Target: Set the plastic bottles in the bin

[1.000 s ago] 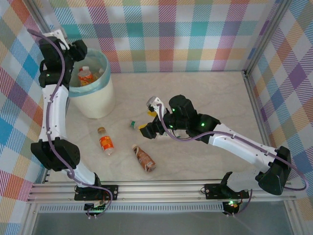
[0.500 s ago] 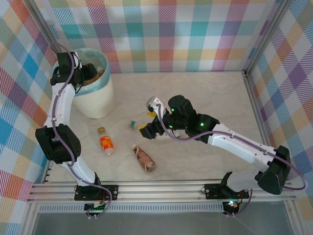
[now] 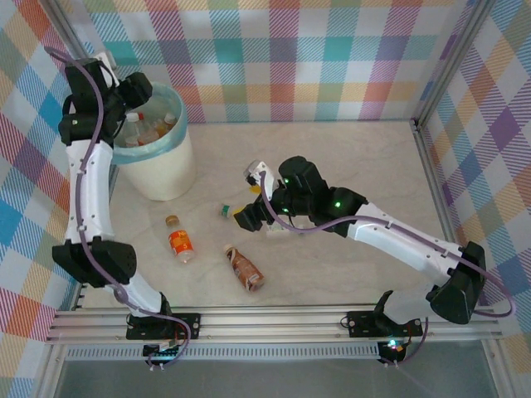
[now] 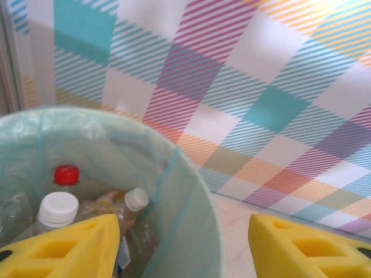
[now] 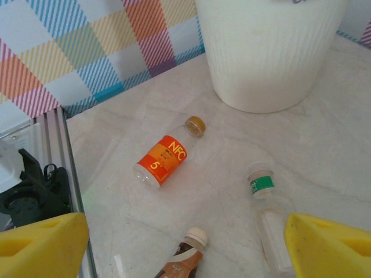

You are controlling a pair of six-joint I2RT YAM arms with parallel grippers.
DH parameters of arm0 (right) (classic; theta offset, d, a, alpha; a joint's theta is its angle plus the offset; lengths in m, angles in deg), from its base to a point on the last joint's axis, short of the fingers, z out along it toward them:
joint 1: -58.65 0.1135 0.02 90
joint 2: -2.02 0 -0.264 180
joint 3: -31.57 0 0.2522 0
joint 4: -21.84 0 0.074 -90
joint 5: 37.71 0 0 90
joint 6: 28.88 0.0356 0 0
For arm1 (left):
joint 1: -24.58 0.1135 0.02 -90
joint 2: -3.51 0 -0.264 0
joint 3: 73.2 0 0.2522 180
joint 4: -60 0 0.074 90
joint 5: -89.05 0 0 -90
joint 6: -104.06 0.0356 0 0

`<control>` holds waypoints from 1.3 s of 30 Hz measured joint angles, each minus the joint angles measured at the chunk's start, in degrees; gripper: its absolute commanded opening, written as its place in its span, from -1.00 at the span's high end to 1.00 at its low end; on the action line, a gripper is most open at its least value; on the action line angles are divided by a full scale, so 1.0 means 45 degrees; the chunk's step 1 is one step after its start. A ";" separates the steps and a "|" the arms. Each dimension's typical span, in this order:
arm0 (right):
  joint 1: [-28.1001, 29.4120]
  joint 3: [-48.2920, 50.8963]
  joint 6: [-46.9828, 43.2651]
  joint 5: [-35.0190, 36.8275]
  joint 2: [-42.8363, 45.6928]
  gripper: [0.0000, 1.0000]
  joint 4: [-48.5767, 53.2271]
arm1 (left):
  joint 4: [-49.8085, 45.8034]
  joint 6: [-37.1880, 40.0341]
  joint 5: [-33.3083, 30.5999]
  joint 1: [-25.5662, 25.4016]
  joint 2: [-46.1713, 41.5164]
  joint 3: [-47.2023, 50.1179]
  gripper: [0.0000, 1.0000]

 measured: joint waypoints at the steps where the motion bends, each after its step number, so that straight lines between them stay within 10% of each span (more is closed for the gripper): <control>1: -0.0015 -0.0015 -0.0068 0.0151 0.0000 -0.74 0.0024 | 0.0000 0.0068 -0.0117 -0.0432 -0.0296 0.0015 -0.24; 20: -0.4386 0.1719 0.3070 -0.0568 -0.0238 -0.77 0.1598 | 0.0296 0.1345 -0.1632 -0.7878 -0.3546 0.6717 -0.30; 39: -0.4507 0.3060 0.3152 -0.1753 -0.0801 -0.60 0.2657 | 0.0398 0.0083 -0.1214 -0.9170 -0.3259 0.8942 -0.34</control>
